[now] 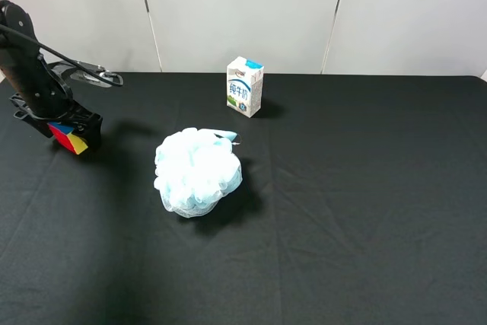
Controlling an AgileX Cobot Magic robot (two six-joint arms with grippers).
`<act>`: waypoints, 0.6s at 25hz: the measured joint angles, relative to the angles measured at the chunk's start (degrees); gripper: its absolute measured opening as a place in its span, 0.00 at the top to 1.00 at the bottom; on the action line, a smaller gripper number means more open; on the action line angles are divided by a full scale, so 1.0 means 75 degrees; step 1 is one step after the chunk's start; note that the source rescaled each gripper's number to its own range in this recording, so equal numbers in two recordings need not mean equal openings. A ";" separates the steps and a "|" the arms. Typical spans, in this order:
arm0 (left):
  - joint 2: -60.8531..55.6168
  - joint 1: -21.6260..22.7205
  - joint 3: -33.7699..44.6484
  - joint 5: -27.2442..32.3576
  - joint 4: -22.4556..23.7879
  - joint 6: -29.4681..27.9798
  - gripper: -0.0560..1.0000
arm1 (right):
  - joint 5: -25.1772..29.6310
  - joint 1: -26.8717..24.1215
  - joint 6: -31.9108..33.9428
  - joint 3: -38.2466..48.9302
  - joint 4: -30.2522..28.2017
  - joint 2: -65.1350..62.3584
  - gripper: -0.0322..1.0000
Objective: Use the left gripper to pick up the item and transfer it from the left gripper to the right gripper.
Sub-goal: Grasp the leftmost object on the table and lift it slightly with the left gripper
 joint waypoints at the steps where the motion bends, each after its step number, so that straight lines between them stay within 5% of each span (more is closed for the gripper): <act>1: 0.0020 0.0000 0.0000 -0.0009 -0.0008 0.0054 0.00 | 0.0000 0.0000 0.0000 0.0000 0.0000 0.0000 0.00; 11: 0.0218 0.0000 0.0000 -0.0135 -0.0015 0.0519 0.00 | 0.0000 0.0000 0.0000 0.0000 0.0000 0.0000 0.00; 15: 0.0218 0.0000 0.0000 -0.0225 -0.0015 0.0776 0.08 | 0.0000 0.0000 0.0000 0.0000 0.0000 0.0000 0.00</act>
